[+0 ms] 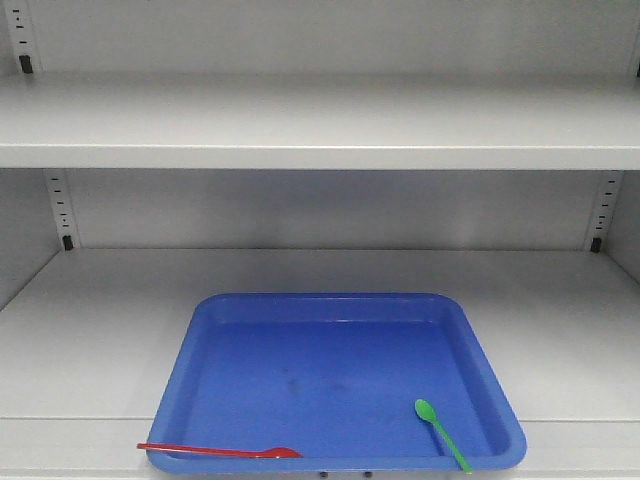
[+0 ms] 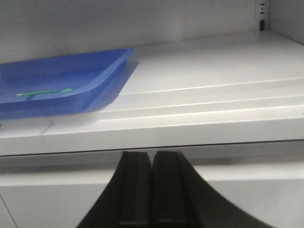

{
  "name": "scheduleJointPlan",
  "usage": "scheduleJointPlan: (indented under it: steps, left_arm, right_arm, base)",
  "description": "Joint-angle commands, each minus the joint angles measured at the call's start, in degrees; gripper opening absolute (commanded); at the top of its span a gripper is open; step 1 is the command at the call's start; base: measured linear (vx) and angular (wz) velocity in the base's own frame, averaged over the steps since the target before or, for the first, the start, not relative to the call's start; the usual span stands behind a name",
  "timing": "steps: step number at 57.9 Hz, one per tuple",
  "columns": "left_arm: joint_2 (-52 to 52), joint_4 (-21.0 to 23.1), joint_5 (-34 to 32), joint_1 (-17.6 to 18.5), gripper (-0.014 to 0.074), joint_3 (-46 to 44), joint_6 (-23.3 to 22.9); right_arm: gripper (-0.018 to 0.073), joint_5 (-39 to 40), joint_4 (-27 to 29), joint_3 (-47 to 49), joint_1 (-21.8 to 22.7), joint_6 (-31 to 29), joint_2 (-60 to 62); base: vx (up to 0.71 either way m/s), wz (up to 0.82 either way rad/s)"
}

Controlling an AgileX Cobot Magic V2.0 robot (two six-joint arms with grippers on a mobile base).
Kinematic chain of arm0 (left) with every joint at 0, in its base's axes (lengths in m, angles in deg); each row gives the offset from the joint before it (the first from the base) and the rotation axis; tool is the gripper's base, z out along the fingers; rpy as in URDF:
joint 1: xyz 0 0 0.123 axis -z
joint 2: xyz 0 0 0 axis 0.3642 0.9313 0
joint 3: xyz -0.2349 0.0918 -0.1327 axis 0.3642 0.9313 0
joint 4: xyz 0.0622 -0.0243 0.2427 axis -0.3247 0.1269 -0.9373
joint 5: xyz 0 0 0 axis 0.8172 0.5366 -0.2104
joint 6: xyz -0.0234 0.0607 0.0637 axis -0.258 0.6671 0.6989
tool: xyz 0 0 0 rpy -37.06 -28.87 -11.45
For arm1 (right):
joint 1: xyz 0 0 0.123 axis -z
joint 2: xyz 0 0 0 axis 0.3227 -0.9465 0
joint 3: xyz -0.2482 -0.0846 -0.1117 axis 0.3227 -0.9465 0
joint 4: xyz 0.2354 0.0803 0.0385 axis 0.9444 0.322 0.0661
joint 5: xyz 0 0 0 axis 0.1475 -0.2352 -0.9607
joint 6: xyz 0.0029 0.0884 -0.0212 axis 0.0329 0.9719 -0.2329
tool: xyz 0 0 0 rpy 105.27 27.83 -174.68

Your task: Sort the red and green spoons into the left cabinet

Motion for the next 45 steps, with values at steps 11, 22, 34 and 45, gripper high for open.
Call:
scheduleJointPlan:
  steps: [11,22,34,45]
  left_arm:
    - [-1.2,0.5,-4.6,-0.1,0.0000,-0.1,-0.3]
    - [-1.2,0.5,-4.6,-0.1,0.0000,-0.1,-0.3]
    - [-1.2,0.5,-4.6,-0.1,0.0000,-0.1,-0.3]
    - [-1.2,0.5,-4.6,-0.1,0.0000,-0.1,-0.3]
  right_arm:
    - [-0.0004,3.2,-0.2,-0.6,0.5,0.0,1.0]
    - [-0.0004,3.3,-0.2,-0.6,0.5,0.0,1.0]
    - [-0.0004,3.3,-0.2,-0.6,0.5,0.0,1.0]
    - [-0.0004,3.3,-0.2,-0.6,0.5,0.0,1.0]
  base:
    - [0.00,0.00]
    - [0.00,0.00]
    - [0.00,0.00]
    - [0.00,0.00]
